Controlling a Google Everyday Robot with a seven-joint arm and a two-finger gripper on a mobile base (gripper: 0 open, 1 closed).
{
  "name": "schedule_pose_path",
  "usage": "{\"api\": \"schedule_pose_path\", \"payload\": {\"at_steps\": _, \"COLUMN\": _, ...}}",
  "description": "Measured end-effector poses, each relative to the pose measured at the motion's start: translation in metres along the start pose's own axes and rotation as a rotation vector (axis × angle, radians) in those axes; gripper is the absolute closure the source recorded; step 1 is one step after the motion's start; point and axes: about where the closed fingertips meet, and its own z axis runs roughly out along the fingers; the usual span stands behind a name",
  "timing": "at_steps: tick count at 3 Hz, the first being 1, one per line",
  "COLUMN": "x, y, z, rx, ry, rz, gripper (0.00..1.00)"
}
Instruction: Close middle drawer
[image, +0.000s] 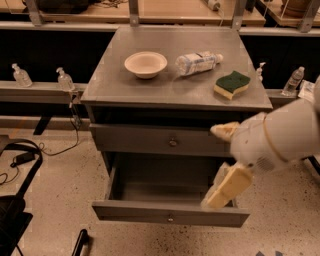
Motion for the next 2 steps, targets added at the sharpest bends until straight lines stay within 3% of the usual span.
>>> {"api": "schedule_pose_path", "payload": {"at_steps": 1, "x": -0.0209, "y": 0.028, "z": 0.0435, "rx": -0.046, "ry": -0.093, "rz": 0.026, "gripper": 0.0}}
{"api": "schedule_pose_path", "payload": {"at_steps": 2, "x": -0.0221, "y": 0.0284, "z": 0.0438, "rx": -0.047, "ry": -0.093, "rz": 0.027, "gripper": 0.0}}
